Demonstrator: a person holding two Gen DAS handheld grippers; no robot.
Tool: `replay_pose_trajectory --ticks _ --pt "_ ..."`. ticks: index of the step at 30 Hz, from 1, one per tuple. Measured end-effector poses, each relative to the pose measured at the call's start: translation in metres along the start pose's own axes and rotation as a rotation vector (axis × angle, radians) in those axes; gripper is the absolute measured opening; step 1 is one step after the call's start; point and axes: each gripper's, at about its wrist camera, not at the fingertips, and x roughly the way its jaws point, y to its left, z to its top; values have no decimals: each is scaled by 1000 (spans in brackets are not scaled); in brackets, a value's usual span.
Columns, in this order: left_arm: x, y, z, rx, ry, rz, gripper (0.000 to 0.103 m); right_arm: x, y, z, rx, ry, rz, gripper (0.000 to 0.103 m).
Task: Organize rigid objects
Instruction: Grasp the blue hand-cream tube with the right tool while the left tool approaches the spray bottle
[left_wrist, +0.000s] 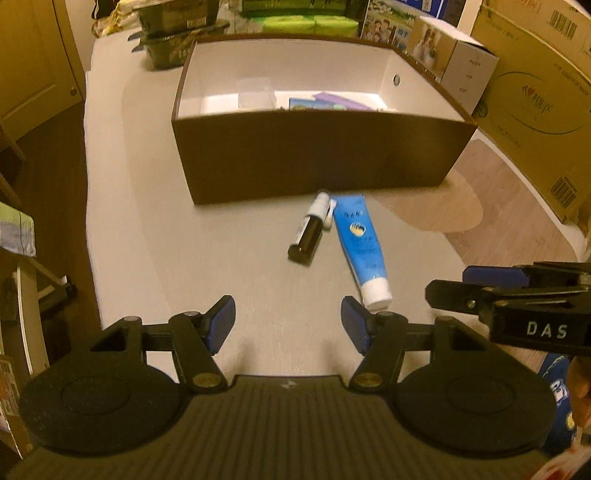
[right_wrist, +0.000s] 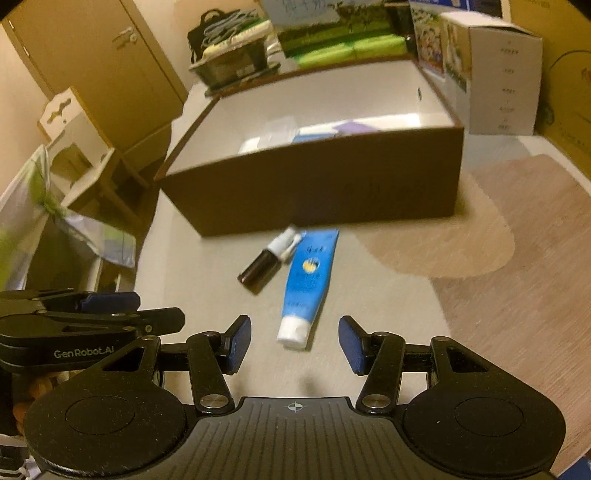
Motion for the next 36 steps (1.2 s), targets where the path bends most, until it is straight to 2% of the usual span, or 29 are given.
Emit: replay_pose_trajectory --ticks 18,36 --pt "30 8 -10 -16 48 17 61 41 -1 -11 16 70 -29 53" --pt "52 19 -5 -9 54 48 61 77 -1 -4 10 75 -70 53"
